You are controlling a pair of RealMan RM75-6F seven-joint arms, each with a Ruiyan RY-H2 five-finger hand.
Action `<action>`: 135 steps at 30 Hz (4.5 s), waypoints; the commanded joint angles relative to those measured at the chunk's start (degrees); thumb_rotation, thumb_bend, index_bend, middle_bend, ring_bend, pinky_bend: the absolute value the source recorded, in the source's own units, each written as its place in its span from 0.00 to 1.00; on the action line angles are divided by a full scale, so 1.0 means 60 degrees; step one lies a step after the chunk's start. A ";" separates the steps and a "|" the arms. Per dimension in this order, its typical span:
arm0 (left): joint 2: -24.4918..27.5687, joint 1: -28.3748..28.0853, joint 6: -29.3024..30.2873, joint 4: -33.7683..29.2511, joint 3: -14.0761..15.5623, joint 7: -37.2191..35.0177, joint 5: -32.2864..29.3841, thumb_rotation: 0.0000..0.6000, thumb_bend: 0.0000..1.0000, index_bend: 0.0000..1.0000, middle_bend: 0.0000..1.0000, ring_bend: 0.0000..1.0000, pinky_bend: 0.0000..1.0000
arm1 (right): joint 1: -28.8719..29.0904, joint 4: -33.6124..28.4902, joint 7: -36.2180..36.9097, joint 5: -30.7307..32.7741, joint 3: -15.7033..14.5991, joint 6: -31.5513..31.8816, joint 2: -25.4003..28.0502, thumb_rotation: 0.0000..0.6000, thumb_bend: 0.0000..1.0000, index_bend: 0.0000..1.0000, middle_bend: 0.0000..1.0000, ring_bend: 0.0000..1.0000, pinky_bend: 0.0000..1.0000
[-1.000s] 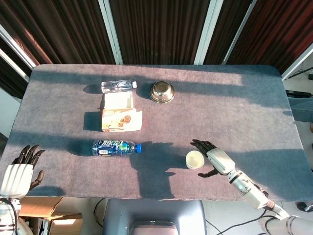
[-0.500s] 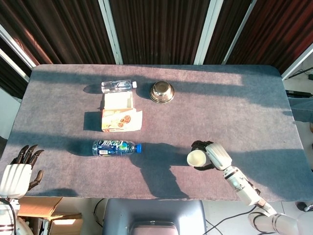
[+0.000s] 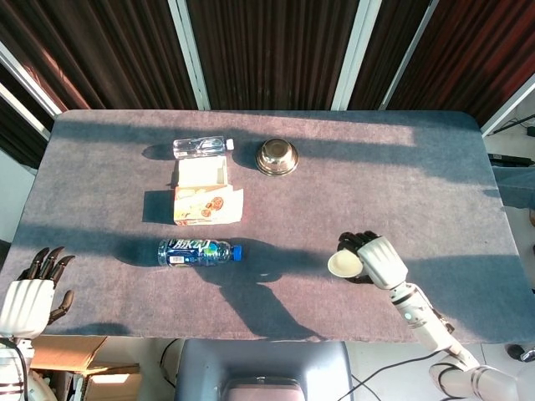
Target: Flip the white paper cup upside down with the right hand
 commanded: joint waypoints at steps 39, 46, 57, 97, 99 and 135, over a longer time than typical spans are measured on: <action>-0.0017 -0.0063 -0.0212 -0.0068 -0.0013 0.0215 -0.0233 1.00 0.39 0.23 0.11 0.08 0.39 | 0.0602 -0.1334 -0.4697 0.2620 0.0509 -0.3584 0.1309 1.00 0.27 0.26 0.18 0.20 0.37; -0.0021 -0.0065 -0.0219 -0.0073 -0.0015 0.0243 -0.0262 1.00 0.39 0.23 0.11 0.08 0.39 | 0.0876 -0.0532 -0.4275 0.2733 0.0567 -0.3856 0.0861 1.00 0.34 0.37 0.25 0.27 0.42; 0.0013 -0.0041 -0.0167 -0.0088 -0.0006 0.0189 -0.0229 1.00 0.39 0.23 0.11 0.08 0.39 | 0.1051 0.0600 -0.3353 0.2104 0.0284 -0.3472 0.0213 1.00 0.43 0.47 0.33 0.36 0.50; 0.0054 -0.0034 -0.0193 -0.0159 -0.0005 0.0180 -0.0283 1.00 0.39 0.23 0.11 0.08 0.39 | 0.0414 -0.2421 -1.8425 0.0303 -0.0027 -0.2108 0.1121 1.00 0.55 0.48 0.42 0.35 0.44; 0.0066 -0.0025 -0.0166 -0.0162 -0.0013 0.0141 -0.0276 1.00 0.39 0.23 0.11 0.08 0.39 | 0.0444 -0.2329 -1.8566 0.0406 -0.0023 -0.2300 0.0984 1.00 0.55 0.48 0.42 0.33 0.43; 0.0118 0.0048 -0.0042 -0.0209 0.0006 0.0106 -0.0194 1.00 0.39 0.23 0.11 0.08 0.39 | -0.1052 -0.9790 -0.9133 0.4961 0.1152 -0.4379 0.5790 1.00 0.25 0.00 0.02 0.04 0.21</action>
